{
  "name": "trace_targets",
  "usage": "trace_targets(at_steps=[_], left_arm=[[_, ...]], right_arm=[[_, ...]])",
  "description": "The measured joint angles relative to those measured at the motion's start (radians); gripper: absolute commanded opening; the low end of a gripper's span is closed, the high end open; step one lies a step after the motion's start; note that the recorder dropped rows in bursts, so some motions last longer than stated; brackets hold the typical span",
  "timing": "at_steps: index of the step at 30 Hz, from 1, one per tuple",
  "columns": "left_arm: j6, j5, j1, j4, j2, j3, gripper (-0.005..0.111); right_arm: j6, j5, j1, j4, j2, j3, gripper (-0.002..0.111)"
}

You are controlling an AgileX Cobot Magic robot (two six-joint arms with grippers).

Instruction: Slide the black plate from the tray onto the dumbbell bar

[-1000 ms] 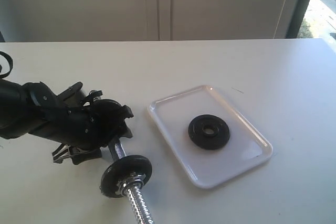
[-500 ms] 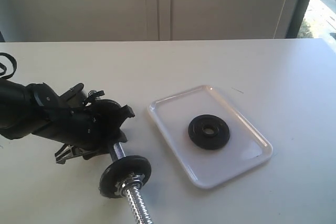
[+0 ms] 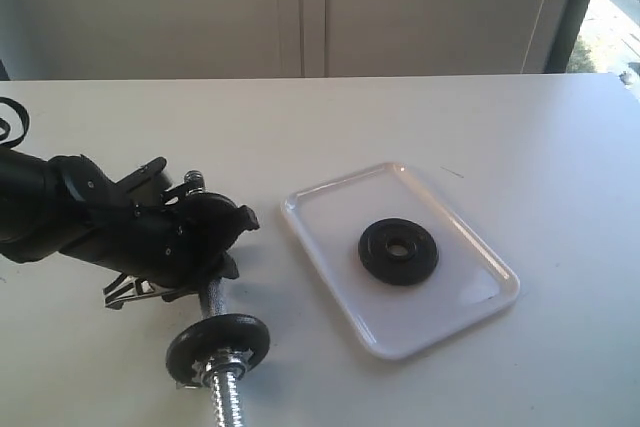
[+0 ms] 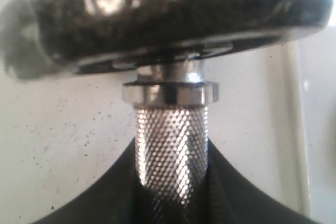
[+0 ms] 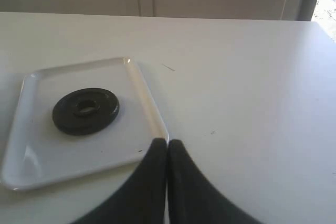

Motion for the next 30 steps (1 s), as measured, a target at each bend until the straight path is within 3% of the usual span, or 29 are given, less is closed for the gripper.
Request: trace_targets(at_steps=[10, 30], left_arm=[[0.251, 0.118, 0.000, 0.042, -0.045, 0.017, 0.000], [0.300, 0.169, 0.000, 0.144, -0.055, 0.017, 0.000]], right_arm=[[0.000, 0.000, 0.000, 0.000, 0.000, 0.000, 0.000], [0.000, 0.000, 0.000, 0.000, 0.000, 0.000, 0.000]])
